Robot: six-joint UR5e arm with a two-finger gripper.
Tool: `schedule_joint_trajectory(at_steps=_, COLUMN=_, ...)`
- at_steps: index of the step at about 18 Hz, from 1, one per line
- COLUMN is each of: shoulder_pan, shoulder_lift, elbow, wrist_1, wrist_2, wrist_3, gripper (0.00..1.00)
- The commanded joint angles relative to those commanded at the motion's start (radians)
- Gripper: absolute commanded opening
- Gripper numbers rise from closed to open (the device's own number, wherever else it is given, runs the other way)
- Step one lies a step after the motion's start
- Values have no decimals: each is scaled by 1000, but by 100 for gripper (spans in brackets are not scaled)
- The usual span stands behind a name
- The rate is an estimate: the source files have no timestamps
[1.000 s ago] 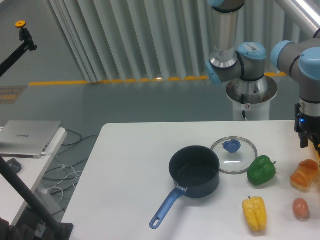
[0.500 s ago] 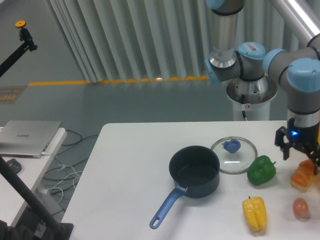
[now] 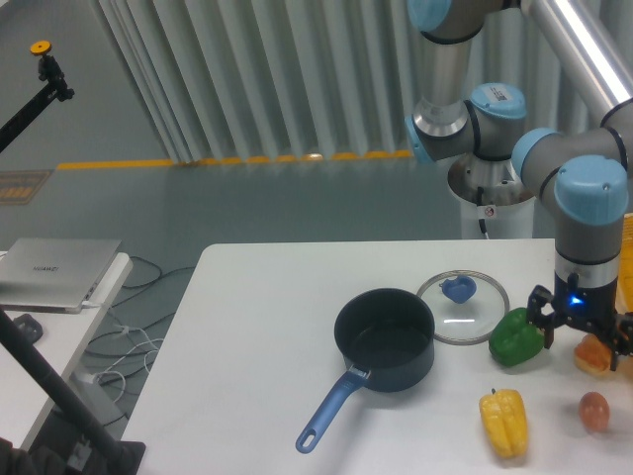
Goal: Pick up the egg
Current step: 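Move the open gripper down and over toward the brown egg, then lower the gripper around the brown egg, fingers straddling it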
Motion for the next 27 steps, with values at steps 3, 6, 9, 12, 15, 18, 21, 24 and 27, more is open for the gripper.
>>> schedule_joint_trajectory(at_steps=3, shoulder_pan=0, shoulder_lift=-21, elbow=0, wrist_1=8, wrist_2=0, wrist_3=-3, gripper=100)
schedule_joint_trajectory(at_steps=6, shoulder_pan=0, shoulder_lift=-43, elbow=-2, wrist_1=21, wrist_2=0, wrist_3=-3, gripper=100)
schedule_joint_trajectory(at_steps=9, shoulder_pan=0, shoulder_lift=-54, elbow=-2, wrist_1=22, wrist_2=0, wrist_3=-3, gripper=100)
schedule_joint_trajectory(at_steps=12, shoulder_pan=0, shoulder_lift=-63, elbow=-2, wrist_1=23, wrist_2=0, wrist_3=-3, gripper=100)
schedule_joint_trajectory(at_steps=15, shoulder_pan=0, shoulder_lift=-78, elbow=-2, wrist_1=40, wrist_2=0, wrist_3=-5, gripper=100)
schedule_joint_trajectory(at_steps=18, shoulder_pan=0, shoulder_lift=-95, elbow=-2, wrist_1=61, wrist_2=0, wrist_3=-5, gripper=100)
schedule_joint_trajectory(at_steps=21, shoulder_pan=0, shoulder_lift=-101, elbow=0, wrist_1=72, wrist_2=0, wrist_3=-5, gripper=100)
schedule_joint_trajectory(at_steps=24, shoulder_pan=5, shoulder_lift=-104, elbow=0, wrist_1=72, wrist_2=0, wrist_3=-3, gripper=100)
schedule_joint_trajectory(at_steps=27, shoulder_pan=12, shoulder_lift=-114, elbow=5, wrist_1=74, wrist_2=0, wrist_3=0, gripper=100)
